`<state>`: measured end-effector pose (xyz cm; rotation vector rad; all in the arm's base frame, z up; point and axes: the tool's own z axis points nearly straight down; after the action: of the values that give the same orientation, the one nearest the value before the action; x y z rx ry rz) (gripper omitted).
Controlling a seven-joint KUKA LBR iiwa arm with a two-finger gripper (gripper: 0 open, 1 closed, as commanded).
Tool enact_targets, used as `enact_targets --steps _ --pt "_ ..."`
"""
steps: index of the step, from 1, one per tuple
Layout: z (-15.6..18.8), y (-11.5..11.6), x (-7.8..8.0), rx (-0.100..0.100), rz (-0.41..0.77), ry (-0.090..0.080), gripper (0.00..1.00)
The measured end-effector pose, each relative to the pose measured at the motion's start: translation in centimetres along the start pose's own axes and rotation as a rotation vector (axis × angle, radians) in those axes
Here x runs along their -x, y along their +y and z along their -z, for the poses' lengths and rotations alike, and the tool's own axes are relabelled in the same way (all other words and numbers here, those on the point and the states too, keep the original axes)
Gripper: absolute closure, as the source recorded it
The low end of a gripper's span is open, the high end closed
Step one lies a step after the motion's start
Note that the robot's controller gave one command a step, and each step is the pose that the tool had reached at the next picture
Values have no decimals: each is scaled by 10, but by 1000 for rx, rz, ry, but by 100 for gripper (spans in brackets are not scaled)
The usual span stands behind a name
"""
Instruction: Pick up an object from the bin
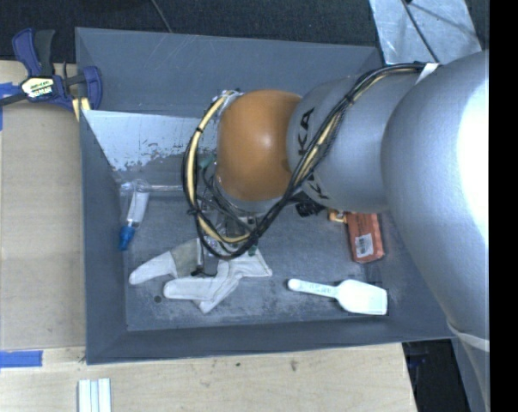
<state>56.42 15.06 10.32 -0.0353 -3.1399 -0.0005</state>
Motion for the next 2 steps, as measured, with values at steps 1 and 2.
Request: enact_targets --steps 1,2 --pt "29 -7 3 1 8 -8 0" --pt "-31 -8 2 1 141 -2 100"
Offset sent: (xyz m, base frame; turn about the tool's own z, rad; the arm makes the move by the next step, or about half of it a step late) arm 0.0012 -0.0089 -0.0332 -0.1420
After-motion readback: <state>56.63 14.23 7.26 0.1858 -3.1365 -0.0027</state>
